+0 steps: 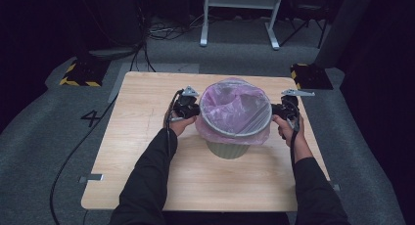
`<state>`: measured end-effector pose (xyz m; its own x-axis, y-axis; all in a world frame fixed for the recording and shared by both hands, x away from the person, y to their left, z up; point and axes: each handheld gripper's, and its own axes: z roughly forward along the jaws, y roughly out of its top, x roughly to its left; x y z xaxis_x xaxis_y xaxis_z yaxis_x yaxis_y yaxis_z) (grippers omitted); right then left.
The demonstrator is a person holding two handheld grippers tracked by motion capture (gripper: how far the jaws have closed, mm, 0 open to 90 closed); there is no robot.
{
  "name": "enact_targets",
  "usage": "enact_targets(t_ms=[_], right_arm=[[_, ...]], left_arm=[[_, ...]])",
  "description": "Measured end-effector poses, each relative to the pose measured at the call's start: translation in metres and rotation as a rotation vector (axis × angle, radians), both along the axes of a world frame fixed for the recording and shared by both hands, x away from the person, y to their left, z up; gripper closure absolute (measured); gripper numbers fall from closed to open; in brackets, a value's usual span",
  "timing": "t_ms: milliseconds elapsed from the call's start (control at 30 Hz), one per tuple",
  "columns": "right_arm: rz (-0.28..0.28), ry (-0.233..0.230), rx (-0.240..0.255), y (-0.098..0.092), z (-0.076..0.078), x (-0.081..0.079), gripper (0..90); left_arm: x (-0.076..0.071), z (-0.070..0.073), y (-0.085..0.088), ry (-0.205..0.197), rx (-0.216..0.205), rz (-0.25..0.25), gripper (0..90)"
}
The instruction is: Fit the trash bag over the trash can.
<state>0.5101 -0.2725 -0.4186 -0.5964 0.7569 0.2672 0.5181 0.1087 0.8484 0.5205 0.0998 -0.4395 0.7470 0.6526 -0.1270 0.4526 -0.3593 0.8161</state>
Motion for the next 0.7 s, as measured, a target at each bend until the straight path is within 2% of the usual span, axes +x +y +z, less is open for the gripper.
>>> enact_targets(t_ms=[133, 300, 367, 567, 633, 700], right_arm=[[0.016, 0.028, -0.014, -0.001, -0.007, -0.002, 89.9], [0.016, 0.028, -0.031, -0.005, -0.012, -0.006, 90.0], [0.011, 0.029, -0.032, -0.008, -0.014, -0.008, 90.0], [0.017, 0.048, -0.045, -0.017, -0.022, -0.014, 90.0], [0.015, 0.055, -0.050, -0.019, -0.025, -0.015, 89.9], [0.013, 0.063, -0.060, -0.023, -0.026, -0.015, 89.7]], left_arm=[[-0.003, -0.006, 0.003, 0.015, -0.014, 0.002, 89.7], [-0.009, -0.014, 0.013, 0.000, -0.019, 0.010, 89.5], [-0.011, -0.017, 0.016, 0.009, -0.031, 0.012, 89.5], [-0.019, -0.024, 0.023, 0.003, -0.009, 0.007, 89.2], [-0.022, -0.024, 0.024, -0.002, -0.001, 0.014, 87.2], [-0.025, -0.022, 0.027, -0.019, 0.005, 0.025, 79.8]])
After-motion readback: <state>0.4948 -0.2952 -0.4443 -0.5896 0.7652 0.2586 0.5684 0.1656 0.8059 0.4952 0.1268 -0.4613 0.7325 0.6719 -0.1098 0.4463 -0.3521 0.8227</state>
